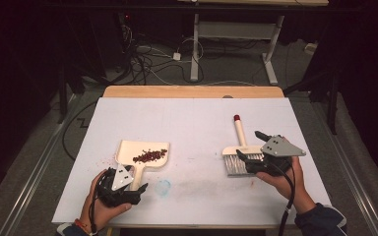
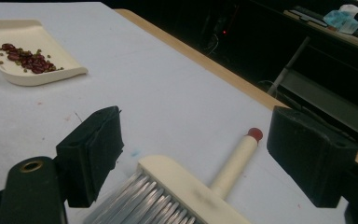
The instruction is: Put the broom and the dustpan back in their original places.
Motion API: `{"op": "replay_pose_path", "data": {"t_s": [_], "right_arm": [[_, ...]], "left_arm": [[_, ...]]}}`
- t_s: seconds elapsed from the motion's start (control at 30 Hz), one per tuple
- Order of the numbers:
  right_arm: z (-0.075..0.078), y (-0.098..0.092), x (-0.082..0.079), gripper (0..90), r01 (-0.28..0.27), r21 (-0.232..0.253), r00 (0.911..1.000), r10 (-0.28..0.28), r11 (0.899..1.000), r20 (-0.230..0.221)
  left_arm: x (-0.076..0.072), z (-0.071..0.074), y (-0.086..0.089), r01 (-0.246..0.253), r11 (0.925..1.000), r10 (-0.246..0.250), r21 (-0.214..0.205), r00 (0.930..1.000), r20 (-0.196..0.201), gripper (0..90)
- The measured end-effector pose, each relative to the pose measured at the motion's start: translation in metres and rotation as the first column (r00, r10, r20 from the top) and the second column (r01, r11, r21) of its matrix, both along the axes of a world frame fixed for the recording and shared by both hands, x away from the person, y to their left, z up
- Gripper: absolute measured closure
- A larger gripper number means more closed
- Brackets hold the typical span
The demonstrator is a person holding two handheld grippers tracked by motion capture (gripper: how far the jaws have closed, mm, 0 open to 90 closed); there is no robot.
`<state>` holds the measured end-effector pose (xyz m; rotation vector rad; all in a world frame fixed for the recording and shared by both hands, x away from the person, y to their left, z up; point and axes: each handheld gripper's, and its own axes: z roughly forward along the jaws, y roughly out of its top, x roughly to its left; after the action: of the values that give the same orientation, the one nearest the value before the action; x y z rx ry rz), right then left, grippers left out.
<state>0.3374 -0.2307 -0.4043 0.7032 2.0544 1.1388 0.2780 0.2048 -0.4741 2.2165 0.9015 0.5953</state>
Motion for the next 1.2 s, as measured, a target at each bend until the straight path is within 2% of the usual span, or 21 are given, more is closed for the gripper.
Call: {"op": "replay_pose_path", "data": {"t_s": [0.2,0.3,0.37,0.47,0.73,0.97,1.03,1.2], "right_arm": [[-0.008,-0.006,-0.007,18.4,-0.002,0.007,1.0000,0.002,1.000,-0.008],[-0.013,-0.008,-0.011,18.4,0.002,-0.017,1.0000,-0.002,1.000,-0.002],[-0.015,-0.010,-0.014,18.4,-0.007,-0.004,0.9999,0.007,1.000,-0.014],[-0.021,-0.012,-0.018,18.5,-0.003,-0.015,0.9997,0.003,1.000,-0.023],[-0.035,-0.024,-0.028,18.7,0.002,0.002,0.9993,-0.002,1.000,-0.037],[-0.049,-0.036,-0.034,18.6,0.029,-0.021,0.9978,-0.030,0.999,-0.059],[-0.052,-0.040,-0.036,18.6,0.037,-0.009,0.9960,-0.038,0.999,-0.081],[-0.059,-0.047,-0.042,18.6,0.053,-0.030,0.9948,-0.056,0.998,-0.086]], "left_arm": [[0.000,0.000,0.000,-0.003,1.0000,0.003,-0.001,1.0000,0.001,21.3],[0.000,0.000,0.000,-0.003,1.0000,0.003,0.000,1.0000,0.003,21.3],[0.001,0.000,0.000,-0.001,1.0000,0.001,0.000,1.0000,0.002,21.3],[0.001,0.000,0.000,0.000,1.0000,0.000,0.003,1.0000,0.002,21.3],[0.002,0.000,0.000,0.003,1.0000,-0.003,0.005,1.0000,0.005,21.3],[0.006,-0.001,-0.002,0.012,0.9999,-0.012,0.010,0.9999,0.007,21.3],[0.007,-0.001,-0.003,0.012,0.9998,-0.012,0.015,0.9999,0.010,21.3],[0.007,-0.002,-0.002,0.020,0.9997,-0.021,0.014,0.9997,0.012,21.3]]}}
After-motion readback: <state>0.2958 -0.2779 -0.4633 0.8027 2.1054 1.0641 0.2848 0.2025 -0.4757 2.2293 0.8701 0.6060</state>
